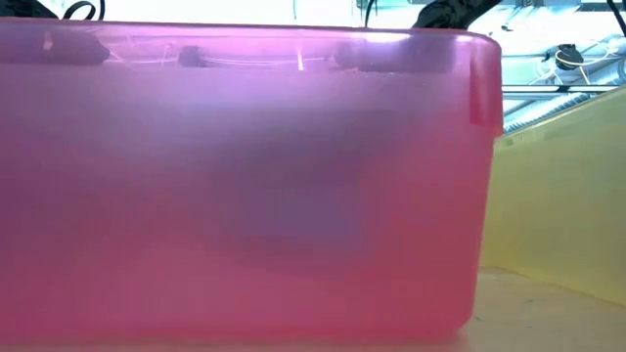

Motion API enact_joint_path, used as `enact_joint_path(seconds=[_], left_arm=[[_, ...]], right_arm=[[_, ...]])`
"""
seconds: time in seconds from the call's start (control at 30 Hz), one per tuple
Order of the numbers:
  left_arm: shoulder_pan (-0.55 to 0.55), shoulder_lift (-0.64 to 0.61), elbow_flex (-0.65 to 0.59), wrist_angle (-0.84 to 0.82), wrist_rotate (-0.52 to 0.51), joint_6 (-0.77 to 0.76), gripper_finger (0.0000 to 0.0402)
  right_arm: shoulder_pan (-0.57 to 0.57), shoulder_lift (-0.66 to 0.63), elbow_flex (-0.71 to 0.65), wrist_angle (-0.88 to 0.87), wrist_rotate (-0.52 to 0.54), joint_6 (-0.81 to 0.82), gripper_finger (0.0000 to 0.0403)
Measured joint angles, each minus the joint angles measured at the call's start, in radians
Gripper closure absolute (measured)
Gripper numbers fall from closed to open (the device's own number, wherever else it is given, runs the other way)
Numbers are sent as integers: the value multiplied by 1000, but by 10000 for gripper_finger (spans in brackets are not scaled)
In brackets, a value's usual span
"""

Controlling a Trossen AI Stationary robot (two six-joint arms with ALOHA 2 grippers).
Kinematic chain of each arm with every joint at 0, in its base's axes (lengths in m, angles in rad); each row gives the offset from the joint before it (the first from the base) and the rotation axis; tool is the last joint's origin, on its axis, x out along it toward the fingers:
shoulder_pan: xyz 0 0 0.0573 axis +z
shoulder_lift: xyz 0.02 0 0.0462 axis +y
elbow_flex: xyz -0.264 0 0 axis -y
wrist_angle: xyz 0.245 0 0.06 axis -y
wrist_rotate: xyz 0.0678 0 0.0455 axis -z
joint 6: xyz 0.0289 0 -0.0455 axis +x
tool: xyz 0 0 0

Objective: Pick and place Granola Bars by type
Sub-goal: Put the bottom green granola bar into the pink bin

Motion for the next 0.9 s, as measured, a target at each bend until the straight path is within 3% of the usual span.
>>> enact_joint_path(seconds=[0.77,0.9], left_arm=[[0,0,0,0,0,0,371],[0,0,0,0,0,0,371]], right_arm=[[-58,0,-132,78,-3,0,245],[-59,0,-164,90,-69,31,246]])
